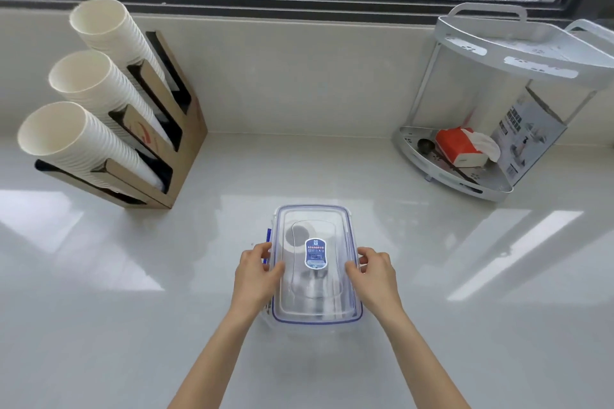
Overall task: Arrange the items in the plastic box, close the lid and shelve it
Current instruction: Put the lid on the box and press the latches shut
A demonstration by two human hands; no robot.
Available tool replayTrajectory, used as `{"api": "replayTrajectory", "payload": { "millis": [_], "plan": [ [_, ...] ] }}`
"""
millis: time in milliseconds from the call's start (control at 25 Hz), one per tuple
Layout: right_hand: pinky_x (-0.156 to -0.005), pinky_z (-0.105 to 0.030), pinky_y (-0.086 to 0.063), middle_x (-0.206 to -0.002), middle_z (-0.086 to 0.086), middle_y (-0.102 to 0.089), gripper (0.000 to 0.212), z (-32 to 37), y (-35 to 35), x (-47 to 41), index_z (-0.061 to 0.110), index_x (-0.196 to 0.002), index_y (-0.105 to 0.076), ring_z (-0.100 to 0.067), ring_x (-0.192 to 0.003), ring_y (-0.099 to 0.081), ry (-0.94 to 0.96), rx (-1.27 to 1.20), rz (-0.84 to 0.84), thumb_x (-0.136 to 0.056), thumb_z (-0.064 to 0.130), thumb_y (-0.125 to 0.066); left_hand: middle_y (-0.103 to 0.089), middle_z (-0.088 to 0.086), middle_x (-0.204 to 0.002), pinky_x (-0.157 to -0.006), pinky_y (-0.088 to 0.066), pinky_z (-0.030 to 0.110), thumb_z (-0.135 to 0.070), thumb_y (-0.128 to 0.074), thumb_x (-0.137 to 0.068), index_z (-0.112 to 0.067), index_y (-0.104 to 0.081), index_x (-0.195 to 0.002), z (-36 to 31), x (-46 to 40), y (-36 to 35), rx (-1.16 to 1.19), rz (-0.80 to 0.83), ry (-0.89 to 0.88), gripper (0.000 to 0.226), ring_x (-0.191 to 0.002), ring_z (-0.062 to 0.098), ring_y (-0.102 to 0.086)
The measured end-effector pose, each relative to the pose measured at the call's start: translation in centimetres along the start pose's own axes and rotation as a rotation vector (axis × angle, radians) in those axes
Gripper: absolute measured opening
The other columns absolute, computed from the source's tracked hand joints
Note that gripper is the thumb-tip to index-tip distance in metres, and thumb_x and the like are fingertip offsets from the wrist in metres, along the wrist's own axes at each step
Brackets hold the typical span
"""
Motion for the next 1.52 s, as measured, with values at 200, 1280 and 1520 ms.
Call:
{"api": "replayTrajectory", "payload": {
  "millis": [200, 1280, 1520],
  "plan": [
    [-0.081, -0.02, -0.033, -0.129, -0.017, -0.045, 0.039, 0.2, -0.9, 0.2, 0.005, -0.129, -0.05, -0.02, -0.088, -0.05, -0.007, 0.005, 0.001, -0.091, 0.013, -0.049, -0.046, 0.015, -0.128, -0.09, -0.043, 0.033, -0.011, -0.052, -0.086, -0.009, -0.046, -0.127, 0.7, -0.6, 0.0, -0.033, 0.009, -0.005, 0.041, -0.094, 0.023, -0.052],
    [-0.081, -0.028, -0.045, -0.093, -0.002, -0.051, 0.039, -3.4, -2.6, -0.4, 0.01, -0.102, -0.059, -0.02, -0.091, -0.057, -0.331, -0.282, 0.092, -0.084, 0.044, -0.06, -0.045, 0.011, -0.132, -0.093, -0.038, 0.034, -0.028, -0.052, -0.09, -0.021, -0.027, -0.139, 3.6, -0.8, -1.0, 0.312, 0.202, 0.238, 0.056, -0.114, 0.024, -0.046],
    [-0.076, -0.028, -0.04, -0.115, -0.016, -0.06, 0.037, -1.9, -1.8, -0.2, 0.001, -0.115, -0.056, -0.022, -0.088, -0.052, -0.148, -0.201, -0.086, -0.089, 0.027, -0.058, -0.043, 0.012, -0.14, -0.089, -0.038, 0.037, -0.035, -0.051, -0.089, -0.017, -0.019, -0.143, 4.4, -1.0, -1.2, 0.322, 0.246, 0.313, 0.066, -0.113, 0.026, -0.045]
  ]
}}
Point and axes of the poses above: each hand's wrist, its own x-axis away from the middle knuckle, its own y-axis out of the back of the hand, z = x × y, the point moved 7 cm from there along -x, towards the middle knuckle
